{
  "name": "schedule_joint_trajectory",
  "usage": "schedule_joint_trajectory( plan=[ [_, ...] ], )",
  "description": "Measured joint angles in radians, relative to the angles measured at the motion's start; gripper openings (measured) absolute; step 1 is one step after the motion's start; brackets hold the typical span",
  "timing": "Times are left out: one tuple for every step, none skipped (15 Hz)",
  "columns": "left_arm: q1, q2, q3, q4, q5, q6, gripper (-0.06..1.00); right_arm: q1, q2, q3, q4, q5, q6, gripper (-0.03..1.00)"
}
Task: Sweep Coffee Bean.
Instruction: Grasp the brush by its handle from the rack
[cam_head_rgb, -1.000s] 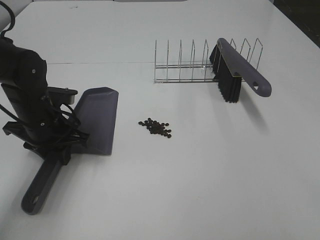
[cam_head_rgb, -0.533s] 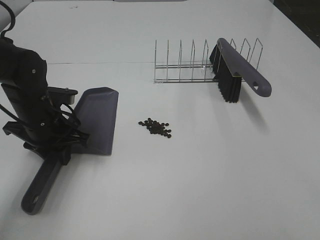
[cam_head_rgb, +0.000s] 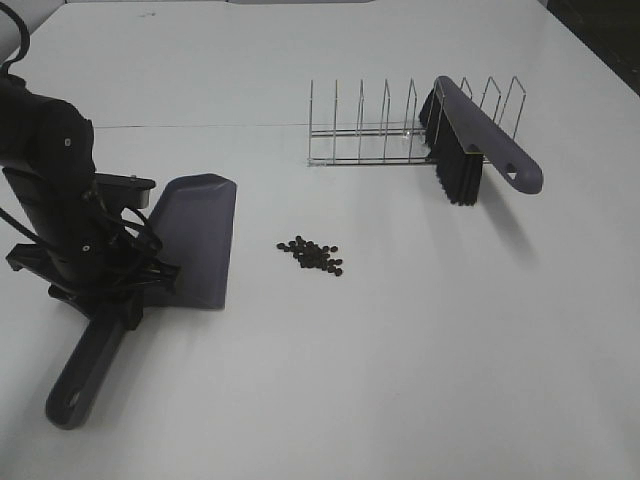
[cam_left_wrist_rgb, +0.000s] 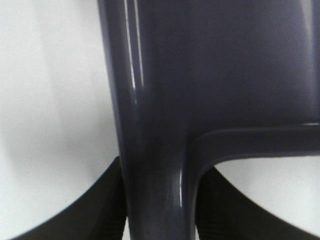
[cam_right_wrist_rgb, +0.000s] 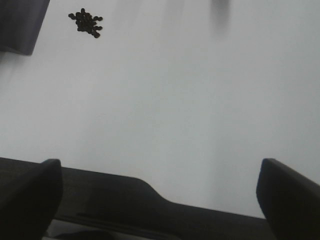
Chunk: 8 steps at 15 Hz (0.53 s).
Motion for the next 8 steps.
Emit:
schedule_joint_trajectory(
  plan=[
    [0.0, 0.0, 0.0, -0.002, 0.0, 0.0, 0.33, 0.0, 0.111, -0.053, 0.0, 0.012, -0.005, 0.91],
    [0.0, 0.0, 0.0, -0.002, 0.0, 0.0, 0.33, 0.0, 0.237, -0.116, 0.0, 0.013, -0.005, 0.91],
    [0.0, 0.0, 0.0, -0.002, 0.0, 0.001, 0.33, 0.0, 0.418, -0.209, 0.0, -0.001, -0.006, 0.91],
    [0.0, 0.0, 0.0, -0.002, 0.0, 0.001, 0.33, 0.0, 0.519, -0.269, 0.0, -0.036, -0.011, 0.91],
    [0.0, 0.0, 0.0, -0.003, 0.0, 0.001, 0.33, 0.0, 0.609, -0.319, 0.0, -0.071, -0.014, 0.91],
    [0.0, 0.0, 0.0, -0.003, 0.0, 0.001, 0.33, 0.0, 0.703, -0.378, 0.0, -0.087, -0.018, 0.91],
    [0.0, 0.0, 0.0, -0.003, 0.0, 0.005, 0.33, 0.0, 0.791, -0.451, 0.0, -0.084, -0.025, 0.91],
    [0.0, 0.0, 0.0, -0.004, 0.0, 0.021, 0.33, 0.0, 0.885, -0.546, -0.001, -0.066, -0.025, 0.91]
  ],
)
